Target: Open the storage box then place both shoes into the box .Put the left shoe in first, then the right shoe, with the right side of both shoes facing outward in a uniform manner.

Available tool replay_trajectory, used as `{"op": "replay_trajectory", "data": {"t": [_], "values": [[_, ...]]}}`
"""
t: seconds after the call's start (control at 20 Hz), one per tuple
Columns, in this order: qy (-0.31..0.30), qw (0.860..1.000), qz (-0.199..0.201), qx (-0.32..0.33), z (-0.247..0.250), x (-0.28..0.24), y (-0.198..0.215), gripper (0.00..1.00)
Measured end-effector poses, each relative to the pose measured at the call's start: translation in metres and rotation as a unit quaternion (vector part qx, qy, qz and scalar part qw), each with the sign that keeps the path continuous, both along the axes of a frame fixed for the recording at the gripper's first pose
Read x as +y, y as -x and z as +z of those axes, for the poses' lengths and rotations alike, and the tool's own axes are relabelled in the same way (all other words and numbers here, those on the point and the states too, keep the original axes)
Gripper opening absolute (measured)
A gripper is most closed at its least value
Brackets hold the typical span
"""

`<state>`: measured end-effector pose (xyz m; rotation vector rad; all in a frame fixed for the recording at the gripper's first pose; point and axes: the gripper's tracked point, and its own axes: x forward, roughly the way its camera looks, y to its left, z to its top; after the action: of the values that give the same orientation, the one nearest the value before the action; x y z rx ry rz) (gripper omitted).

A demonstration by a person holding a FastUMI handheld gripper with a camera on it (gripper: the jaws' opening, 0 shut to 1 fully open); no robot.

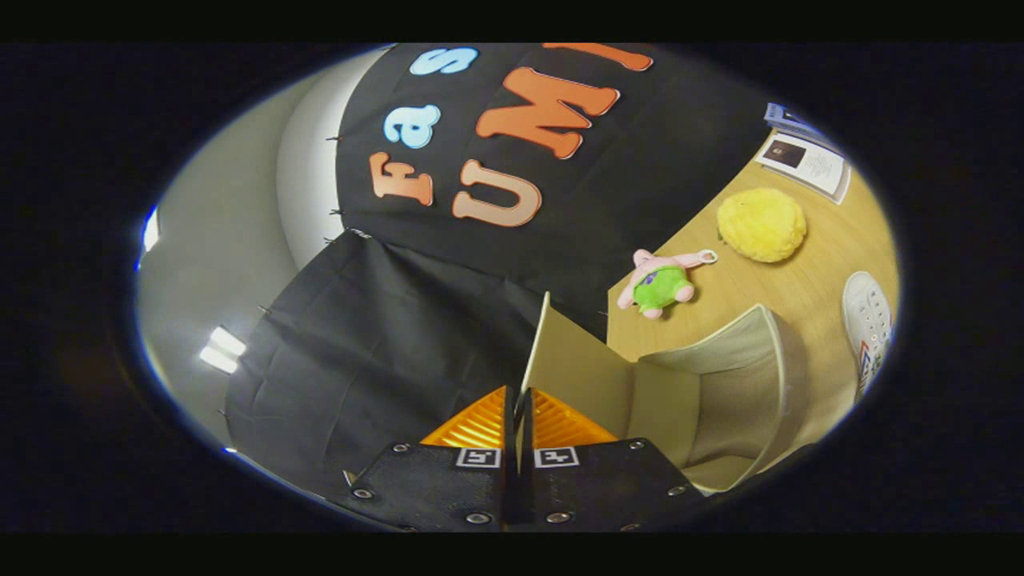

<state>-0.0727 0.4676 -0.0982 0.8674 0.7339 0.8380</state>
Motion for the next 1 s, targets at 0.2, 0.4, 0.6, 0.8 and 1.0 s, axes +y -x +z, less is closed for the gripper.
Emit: {"op": "replay_trajectory", "data": {"t": [0.2,0.4,0.6,0.8,1.0], "values": [[0.002,1.0,0.015,0.001,-0.002,0.039,0.01,0.02],[0.018,0.999,0.031,-0.007,-0.009,0.075,0.02,0.03],[0.038,0.998,0.054,-0.016,-0.015,0.093,0.033,0.08],[0.056,0.996,0.057,-0.024,-0.019,0.095,0.033,0.17],[0.068,0.996,0.041,-0.036,-0.014,0.081,0.023,0.53]]}}
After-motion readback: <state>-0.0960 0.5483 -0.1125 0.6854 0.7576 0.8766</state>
